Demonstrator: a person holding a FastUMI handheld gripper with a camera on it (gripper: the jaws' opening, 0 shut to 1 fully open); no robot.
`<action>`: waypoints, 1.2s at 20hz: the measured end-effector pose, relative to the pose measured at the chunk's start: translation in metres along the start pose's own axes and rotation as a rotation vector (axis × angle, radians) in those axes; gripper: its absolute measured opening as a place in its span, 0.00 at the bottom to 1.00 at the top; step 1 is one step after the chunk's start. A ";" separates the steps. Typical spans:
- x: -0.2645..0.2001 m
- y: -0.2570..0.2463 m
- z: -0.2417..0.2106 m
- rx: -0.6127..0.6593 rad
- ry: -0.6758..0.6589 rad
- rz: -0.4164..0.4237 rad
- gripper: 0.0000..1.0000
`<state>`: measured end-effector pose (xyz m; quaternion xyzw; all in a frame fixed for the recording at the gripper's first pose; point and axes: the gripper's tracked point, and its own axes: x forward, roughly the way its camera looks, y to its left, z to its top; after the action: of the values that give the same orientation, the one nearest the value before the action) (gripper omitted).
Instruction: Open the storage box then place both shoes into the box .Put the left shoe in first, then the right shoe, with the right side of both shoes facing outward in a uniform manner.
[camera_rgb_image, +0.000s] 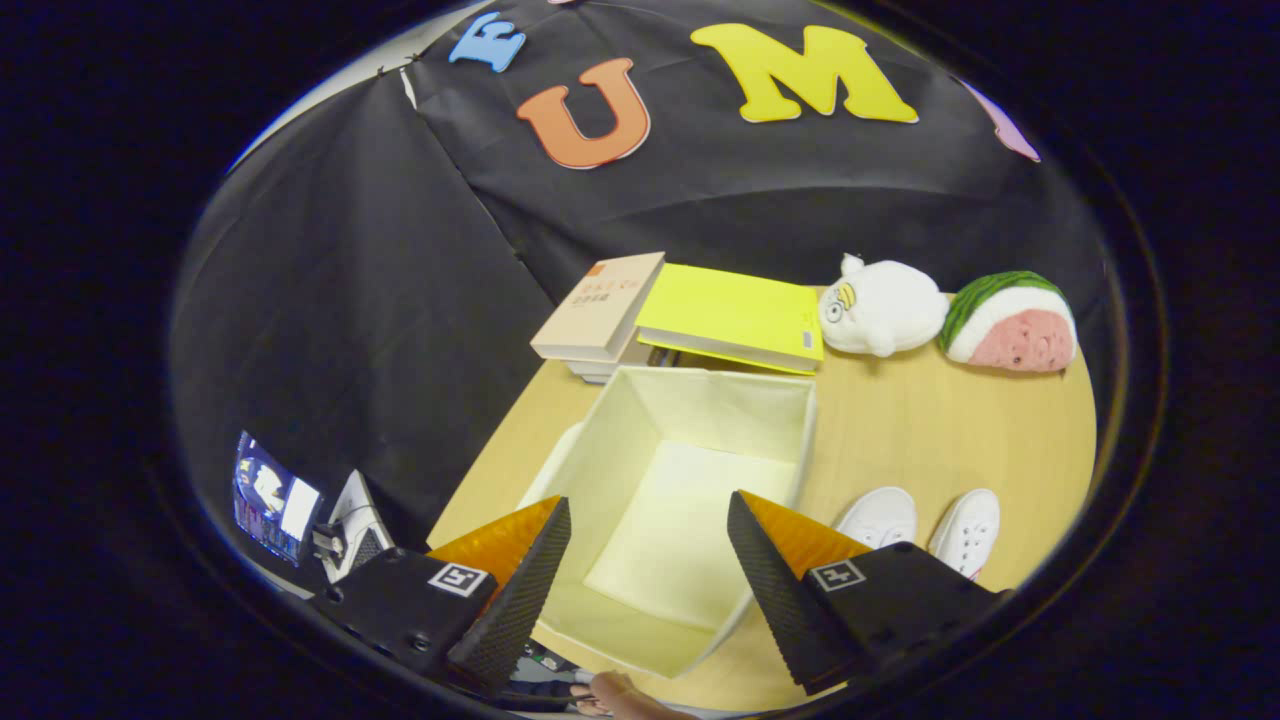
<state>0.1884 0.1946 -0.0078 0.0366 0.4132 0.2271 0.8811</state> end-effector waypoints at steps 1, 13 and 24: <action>-0.002 -0.014 -0.006 0.005 0.010 -0.018 1.00; -0.007 -0.168 -0.094 0.044 0.181 -0.293 1.00; 0.044 -0.213 -0.151 -0.021 0.367 -0.340 0.79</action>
<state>0.1791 0.0047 -0.1916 -0.0846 0.5641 0.0829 0.8172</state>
